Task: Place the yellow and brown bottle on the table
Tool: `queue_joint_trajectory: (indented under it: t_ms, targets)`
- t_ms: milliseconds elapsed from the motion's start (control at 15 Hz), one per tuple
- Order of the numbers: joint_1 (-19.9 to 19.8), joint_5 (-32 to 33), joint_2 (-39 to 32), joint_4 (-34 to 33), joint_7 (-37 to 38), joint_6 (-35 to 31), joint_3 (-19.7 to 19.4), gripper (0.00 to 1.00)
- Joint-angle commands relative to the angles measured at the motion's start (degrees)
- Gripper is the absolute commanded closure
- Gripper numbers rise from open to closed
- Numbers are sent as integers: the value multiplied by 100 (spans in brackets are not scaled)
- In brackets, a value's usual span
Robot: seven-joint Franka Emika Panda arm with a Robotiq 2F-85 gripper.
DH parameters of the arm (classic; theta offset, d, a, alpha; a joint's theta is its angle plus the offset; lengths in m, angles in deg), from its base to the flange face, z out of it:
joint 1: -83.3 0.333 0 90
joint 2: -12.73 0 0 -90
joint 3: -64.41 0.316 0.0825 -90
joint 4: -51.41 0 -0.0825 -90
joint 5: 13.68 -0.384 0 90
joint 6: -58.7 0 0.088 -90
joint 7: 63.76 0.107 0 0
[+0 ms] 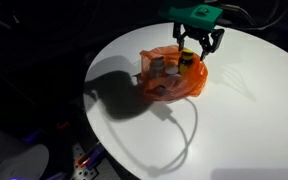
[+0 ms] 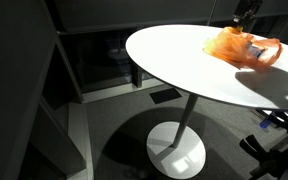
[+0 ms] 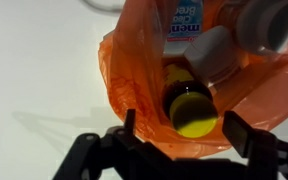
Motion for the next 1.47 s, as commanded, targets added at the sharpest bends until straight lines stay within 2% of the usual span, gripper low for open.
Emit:
queue_joint_trajectory:
  t_ms: [0,267,333,867,1133,1400]
  targets:
    - [-91,12,-129,-196,-61,66,98,42]
    - [-48,102,-23,-142,22,96,111,75]
    - [-41,108,36,-120,35,112,117,80]
    - [173,527,946,114,536,731,103,80]
    - [373,692,1383,169,580,1047,208,80]
    - [618,659,1716,205,309,1095,414,80]
